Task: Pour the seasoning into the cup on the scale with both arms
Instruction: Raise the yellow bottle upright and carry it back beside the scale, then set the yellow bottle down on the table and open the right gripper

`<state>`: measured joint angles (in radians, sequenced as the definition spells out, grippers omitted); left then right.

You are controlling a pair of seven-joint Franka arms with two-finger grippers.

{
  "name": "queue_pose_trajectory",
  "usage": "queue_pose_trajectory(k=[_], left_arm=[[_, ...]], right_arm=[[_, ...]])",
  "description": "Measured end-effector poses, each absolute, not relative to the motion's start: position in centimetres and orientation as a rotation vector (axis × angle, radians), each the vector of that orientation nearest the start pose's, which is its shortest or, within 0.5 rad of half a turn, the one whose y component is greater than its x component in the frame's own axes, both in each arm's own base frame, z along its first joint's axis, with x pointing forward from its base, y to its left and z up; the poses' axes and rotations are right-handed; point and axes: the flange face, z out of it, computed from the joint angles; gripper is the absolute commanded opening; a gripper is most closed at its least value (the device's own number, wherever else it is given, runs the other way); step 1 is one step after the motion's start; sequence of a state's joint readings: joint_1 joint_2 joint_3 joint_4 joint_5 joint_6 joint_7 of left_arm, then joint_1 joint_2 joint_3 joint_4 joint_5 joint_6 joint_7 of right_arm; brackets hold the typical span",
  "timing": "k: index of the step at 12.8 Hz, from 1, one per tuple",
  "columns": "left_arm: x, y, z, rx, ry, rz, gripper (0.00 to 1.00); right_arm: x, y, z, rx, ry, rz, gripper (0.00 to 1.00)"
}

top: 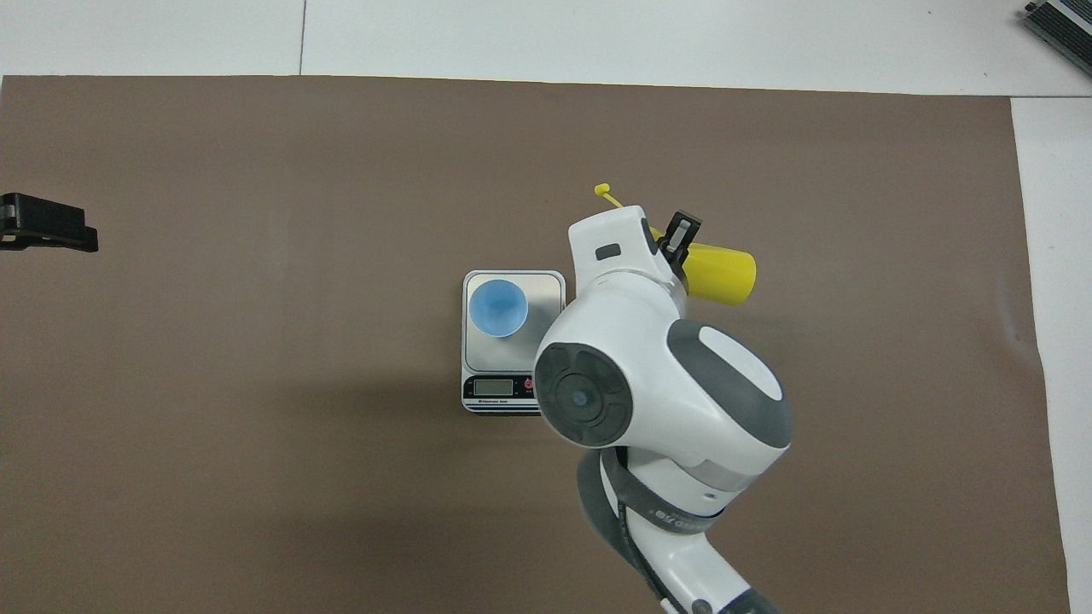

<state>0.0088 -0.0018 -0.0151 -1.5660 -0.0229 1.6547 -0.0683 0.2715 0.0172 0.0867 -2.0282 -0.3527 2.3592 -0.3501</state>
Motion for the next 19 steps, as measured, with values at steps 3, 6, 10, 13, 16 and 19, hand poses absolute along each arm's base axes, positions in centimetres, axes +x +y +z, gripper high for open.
queue_pose_trajectory(k=[3,6,10,13,16,19], left_arm=[[56.3,-0.6,63.6,-3.163,-0.099,-0.142,1.00],[56.3,-0.6,63.6,-3.163,-0.099,-0.142,1.00],[56.3,-0.6,63.6,-3.163,-0.099,-0.142,1.00],[56.3,-0.6,63.6,-3.163,-0.099,-0.142,1.00],[56.3,-0.6,63.6,-3.163,-0.099,-0.142,1.00],[56.3,-0.6,63.6,-3.163,-0.099,-0.142,1.00]], right_arm=[[55.2,13.7,45.9,-2.869,-1.352,-0.602,0.00],[55.4,7.9,44.0,-2.673,-1.282,-0.686,0.00],[53.6,0.6,39.4,-2.450,-1.206,-0.887,0.00],[52.2,-3.0,36.9,-2.316,-1.194,-0.975,0.00],[51.0,-6.2,34.2,-2.241,-1.129,-1.031,0.00],[50.4,-6.8,33.1,-2.231,-1.113,-1.038,0.99]])
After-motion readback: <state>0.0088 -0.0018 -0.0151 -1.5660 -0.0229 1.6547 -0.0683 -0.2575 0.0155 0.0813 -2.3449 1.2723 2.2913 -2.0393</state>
